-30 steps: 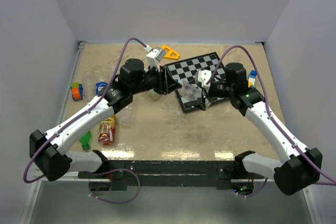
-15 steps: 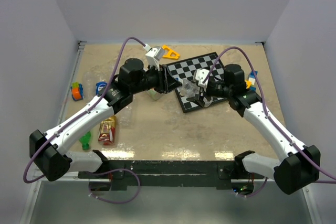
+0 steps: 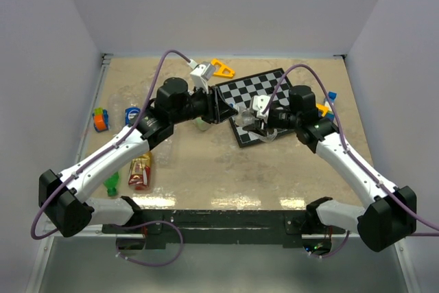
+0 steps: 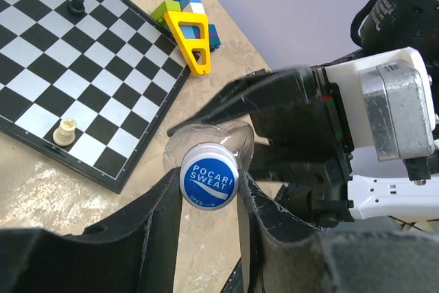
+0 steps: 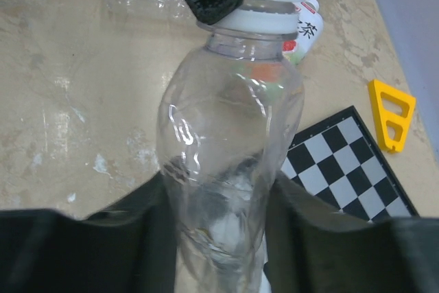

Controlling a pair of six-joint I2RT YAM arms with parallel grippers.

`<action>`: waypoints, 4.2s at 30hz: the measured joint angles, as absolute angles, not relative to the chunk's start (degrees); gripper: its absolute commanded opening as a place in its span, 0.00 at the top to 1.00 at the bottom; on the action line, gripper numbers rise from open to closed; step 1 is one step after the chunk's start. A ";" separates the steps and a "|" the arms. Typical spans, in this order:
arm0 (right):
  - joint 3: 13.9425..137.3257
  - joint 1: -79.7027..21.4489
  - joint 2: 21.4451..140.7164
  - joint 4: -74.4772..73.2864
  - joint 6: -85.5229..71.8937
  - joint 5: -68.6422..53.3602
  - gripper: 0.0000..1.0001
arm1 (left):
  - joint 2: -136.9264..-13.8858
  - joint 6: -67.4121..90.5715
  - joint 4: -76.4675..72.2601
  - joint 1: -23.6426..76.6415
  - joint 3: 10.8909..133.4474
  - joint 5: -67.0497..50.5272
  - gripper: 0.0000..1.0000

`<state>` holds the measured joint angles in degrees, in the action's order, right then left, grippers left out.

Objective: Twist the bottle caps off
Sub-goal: Pick up the plastic bottle at the center of the board, then unscrew the bottle cap from the plastic bottle.

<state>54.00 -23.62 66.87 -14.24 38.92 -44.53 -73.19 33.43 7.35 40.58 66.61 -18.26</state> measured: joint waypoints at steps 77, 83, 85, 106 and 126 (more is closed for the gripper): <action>56.18 -24.05 73.25 -36.93 61.63 -52.53 1.00 | -60.18 -13.65 7.94 47.03 51.05 -28.69 0.32; 56.25 -24.01 73.67 -37.63 61.98 -52.49 1.00 | -63.05 -15.64 7.70 47.07 51.90 -24.95 0.31; 56.25 -24.05 73.78 -37.76 62.02 -52.51 1.00 | -62.98 -15.88 7.16 47.07 51.92 -24.03 0.29; 56.29 -24.01 73.87 -38.59 62.76 -52.51 1.00 | -66.48 -16.71 6.09 47.07 53.36 -25.78 1.00; 57.12 -24.75 73.87 -36.38 60.80 -53.71 1.00 | -64.75 35.66 14.74 47.81 57.43 -8.03 1.00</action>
<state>57.12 -24.75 73.87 -36.38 60.80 -53.71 -64.75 35.66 14.74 47.81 57.43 -8.03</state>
